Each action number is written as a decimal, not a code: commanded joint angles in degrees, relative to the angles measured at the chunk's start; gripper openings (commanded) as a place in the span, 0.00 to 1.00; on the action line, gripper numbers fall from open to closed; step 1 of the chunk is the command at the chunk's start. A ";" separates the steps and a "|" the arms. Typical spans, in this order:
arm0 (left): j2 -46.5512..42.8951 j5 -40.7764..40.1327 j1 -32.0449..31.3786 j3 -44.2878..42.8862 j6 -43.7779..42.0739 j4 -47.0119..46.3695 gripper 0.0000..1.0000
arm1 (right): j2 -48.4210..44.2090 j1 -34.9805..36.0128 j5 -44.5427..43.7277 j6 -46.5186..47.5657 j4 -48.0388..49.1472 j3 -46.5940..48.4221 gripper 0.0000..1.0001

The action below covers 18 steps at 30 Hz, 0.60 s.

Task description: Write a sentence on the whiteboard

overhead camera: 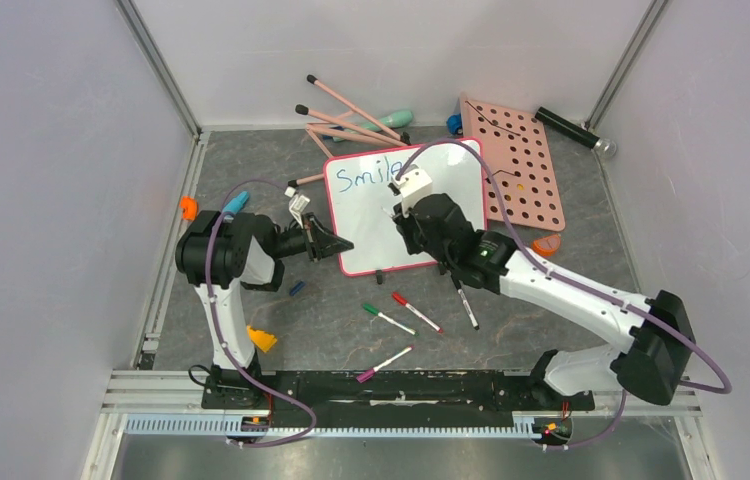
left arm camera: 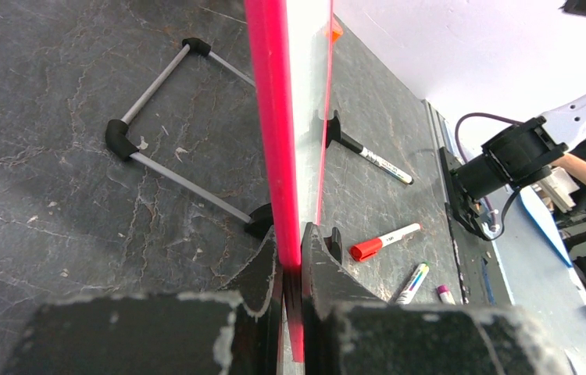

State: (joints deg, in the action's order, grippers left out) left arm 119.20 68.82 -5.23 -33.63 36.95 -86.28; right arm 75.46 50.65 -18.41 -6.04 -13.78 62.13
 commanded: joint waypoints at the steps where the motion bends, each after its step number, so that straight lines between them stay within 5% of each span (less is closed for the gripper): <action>1: 0.67 -8.41 -0.70 3.41 -18.47 -2.93 0.03 | 2.87 0.94 -3.51 -2.96 2.76 2.05 0.00; 18: 2.10 -5.45 -0.83 1.42 -17.17 -2.93 0.04 | 10.27 6.59 -5.86 -5.61 6.55 6.08 0.00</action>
State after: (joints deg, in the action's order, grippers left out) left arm 117.73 66.65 -6.28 -32.05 34.87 -86.89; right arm 84.05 55.94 -20.99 -10.98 -9.89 64.58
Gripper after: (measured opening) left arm 0.092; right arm 0.132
